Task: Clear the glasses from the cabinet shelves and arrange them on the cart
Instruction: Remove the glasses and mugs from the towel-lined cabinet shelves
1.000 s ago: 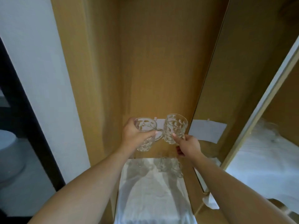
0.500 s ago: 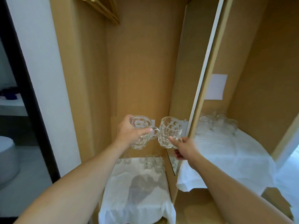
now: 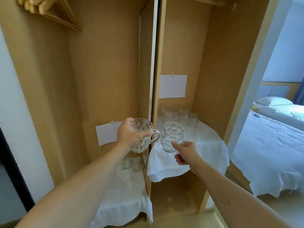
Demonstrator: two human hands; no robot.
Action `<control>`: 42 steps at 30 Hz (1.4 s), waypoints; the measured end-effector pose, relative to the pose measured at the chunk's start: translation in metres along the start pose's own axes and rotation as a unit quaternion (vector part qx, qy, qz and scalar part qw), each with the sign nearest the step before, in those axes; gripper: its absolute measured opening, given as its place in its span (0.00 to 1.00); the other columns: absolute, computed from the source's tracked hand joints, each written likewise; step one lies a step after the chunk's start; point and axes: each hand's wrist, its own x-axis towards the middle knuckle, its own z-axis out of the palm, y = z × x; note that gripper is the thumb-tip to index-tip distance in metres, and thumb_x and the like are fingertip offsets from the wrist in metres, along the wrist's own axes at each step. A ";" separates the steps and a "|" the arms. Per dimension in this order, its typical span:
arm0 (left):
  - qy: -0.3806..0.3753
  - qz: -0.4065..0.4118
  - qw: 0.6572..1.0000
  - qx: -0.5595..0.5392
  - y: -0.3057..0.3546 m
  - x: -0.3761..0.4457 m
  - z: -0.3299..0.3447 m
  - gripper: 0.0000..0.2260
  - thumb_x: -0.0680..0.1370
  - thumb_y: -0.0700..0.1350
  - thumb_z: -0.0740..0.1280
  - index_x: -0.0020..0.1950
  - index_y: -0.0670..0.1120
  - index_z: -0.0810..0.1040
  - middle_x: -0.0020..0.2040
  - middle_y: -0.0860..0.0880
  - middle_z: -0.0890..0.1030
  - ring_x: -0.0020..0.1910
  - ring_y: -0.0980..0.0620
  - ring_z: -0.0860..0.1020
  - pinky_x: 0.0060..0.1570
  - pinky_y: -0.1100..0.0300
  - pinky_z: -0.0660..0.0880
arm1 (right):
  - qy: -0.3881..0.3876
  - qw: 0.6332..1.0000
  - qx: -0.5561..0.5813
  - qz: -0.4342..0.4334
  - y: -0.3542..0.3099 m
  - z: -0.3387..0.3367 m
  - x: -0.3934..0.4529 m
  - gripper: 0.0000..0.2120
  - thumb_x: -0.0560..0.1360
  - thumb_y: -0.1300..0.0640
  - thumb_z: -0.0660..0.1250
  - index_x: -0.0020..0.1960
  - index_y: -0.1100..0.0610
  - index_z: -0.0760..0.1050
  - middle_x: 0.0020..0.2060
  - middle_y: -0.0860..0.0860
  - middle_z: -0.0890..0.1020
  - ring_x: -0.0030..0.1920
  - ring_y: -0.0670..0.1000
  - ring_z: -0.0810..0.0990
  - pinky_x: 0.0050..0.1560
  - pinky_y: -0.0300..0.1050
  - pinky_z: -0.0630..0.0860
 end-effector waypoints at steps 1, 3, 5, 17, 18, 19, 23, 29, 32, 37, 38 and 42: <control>-0.008 0.005 1.000 -0.003 0.005 -0.001 0.008 0.36 0.56 0.60 0.84 0.57 0.52 0.74 0.51 0.56 0.79 0.50 0.57 0.77 0.42 0.63 0.71 | 0.006 1.000 0.002 0.002 0.000 -0.008 -0.001 0.20 0.76 0.46 0.74 0.54 0.64 0.78 0.34 0.58 0.76 0.31 0.53 0.75 0.32 0.44 0.77; -0.024 0.012 1.000 -0.009 0.013 0.001 0.025 0.33 0.56 0.60 0.84 0.53 0.54 0.73 0.50 0.58 0.78 0.49 0.61 0.76 0.40 0.66 0.69 | 0.021 1.000 0.003 0.002 0.002 -0.024 -0.001 0.20 0.76 0.47 0.74 0.54 0.64 0.78 0.34 0.58 0.75 0.31 0.52 0.75 0.33 0.45 0.77; -0.040 0.014 0.999 -0.018 0.017 0.005 0.042 0.34 0.56 0.60 0.84 0.56 0.54 0.73 0.51 0.60 0.76 0.50 0.60 0.76 0.44 0.65 0.71 | 0.035 0.999 0.002 0.002 0.004 -0.038 0.003 0.20 0.76 0.47 0.74 0.55 0.64 0.78 0.34 0.58 0.76 0.30 0.52 0.75 0.33 0.45 0.77; -0.097 0.010 0.995 -0.034 0.019 0.074 0.176 0.41 0.56 0.62 0.84 0.63 0.52 0.71 0.57 0.56 0.74 0.57 0.54 0.73 0.45 0.63 0.68 | 0.122 0.991 -0.047 0.020 0.028 -0.121 0.086 0.20 0.74 0.43 0.75 0.45 0.59 0.73 0.28 0.55 0.78 0.26 0.51 0.76 0.32 0.45 0.80; -0.101 0.007 0.994 -0.038 0.018 0.083 0.187 0.43 0.55 0.62 0.83 0.65 0.50 0.72 0.59 0.55 0.74 0.57 0.53 0.73 0.48 0.61 0.69 | 0.125 0.991 -0.047 0.022 0.026 -0.125 0.098 0.20 0.74 0.43 0.75 0.45 0.59 0.73 0.29 0.56 0.78 0.26 0.51 0.76 0.32 0.45 0.79; -0.103 0.005 0.994 -0.038 0.016 0.091 0.197 0.44 0.54 0.63 0.83 0.65 0.50 0.72 0.59 0.54 0.75 0.58 0.53 0.73 0.49 0.60 0.69 | 0.127 0.991 -0.047 0.024 0.025 -0.128 0.110 0.20 0.74 0.43 0.75 0.46 0.60 0.74 0.29 0.56 0.78 0.26 0.51 0.76 0.31 0.44 0.79; -0.111 -0.005 0.993 -0.032 0.004 0.128 0.232 0.44 0.48 0.67 0.79 0.59 0.50 0.74 0.56 0.55 0.76 0.57 0.52 0.75 0.48 0.59 0.70 | 0.125 0.990 -0.061 0.025 0.024 -0.135 0.158 0.20 0.74 0.44 0.75 0.48 0.61 0.76 0.31 0.57 0.79 0.25 0.50 0.77 0.31 0.44 0.80; -0.126 -0.032 0.991 -0.019 -0.029 0.170 0.271 0.44 0.47 0.64 0.82 0.59 0.51 0.75 0.57 0.56 0.76 0.56 0.54 0.75 0.49 0.61 0.72 | 0.116 0.989 -0.081 0.032 0.033 -0.137 0.229 0.19 0.75 0.44 0.74 0.45 0.60 0.74 0.32 0.58 0.80 0.28 0.52 0.78 0.31 0.43 0.80; -0.123 -0.042 0.992 0.003 -0.044 0.182 0.286 0.37 0.46 0.65 0.82 0.49 0.53 0.72 0.51 0.55 0.76 0.52 0.53 0.76 0.40 0.62 0.69 | 0.114 0.989 -0.087 0.035 0.045 -0.138 0.261 0.20 0.75 0.44 0.74 0.43 0.61 0.75 0.29 0.57 0.80 0.28 0.53 0.79 0.35 0.49 0.83; -0.113 -0.064 0.991 0.030 -0.067 0.192 0.313 0.47 0.47 0.66 0.82 0.58 0.44 0.73 0.55 0.46 0.77 0.56 0.45 0.77 0.41 0.59 0.67 | 0.095 0.990 -0.087 0.061 0.070 -0.145 0.307 0.21 0.73 0.43 0.76 0.42 0.61 0.75 0.27 0.57 0.80 0.27 0.54 0.78 0.35 0.50 0.82; -0.110 -0.069 0.991 0.035 -0.072 0.193 0.318 0.48 0.47 0.66 0.82 0.58 0.44 0.73 0.56 0.46 0.77 0.57 0.45 0.77 0.41 0.60 0.68 | 0.088 0.990 -0.091 0.065 0.074 -0.146 0.316 0.21 0.73 0.43 0.76 0.42 0.60 0.74 0.27 0.56 0.80 0.27 0.54 0.78 0.34 0.50 0.82; -0.084 -0.094 0.991 0.037 -0.087 0.201 0.339 0.50 0.46 0.67 0.81 0.63 0.46 0.73 0.58 0.50 0.77 0.58 0.49 0.76 0.51 0.59 0.74 | 0.056 0.990 -0.108 0.073 0.085 -0.151 0.356 0.20 0.73 0.43 0.76 0.39 0.59 0.74 0.27 0.56 0.80 0.26 0.53 0.79 0.32 0.48 0.82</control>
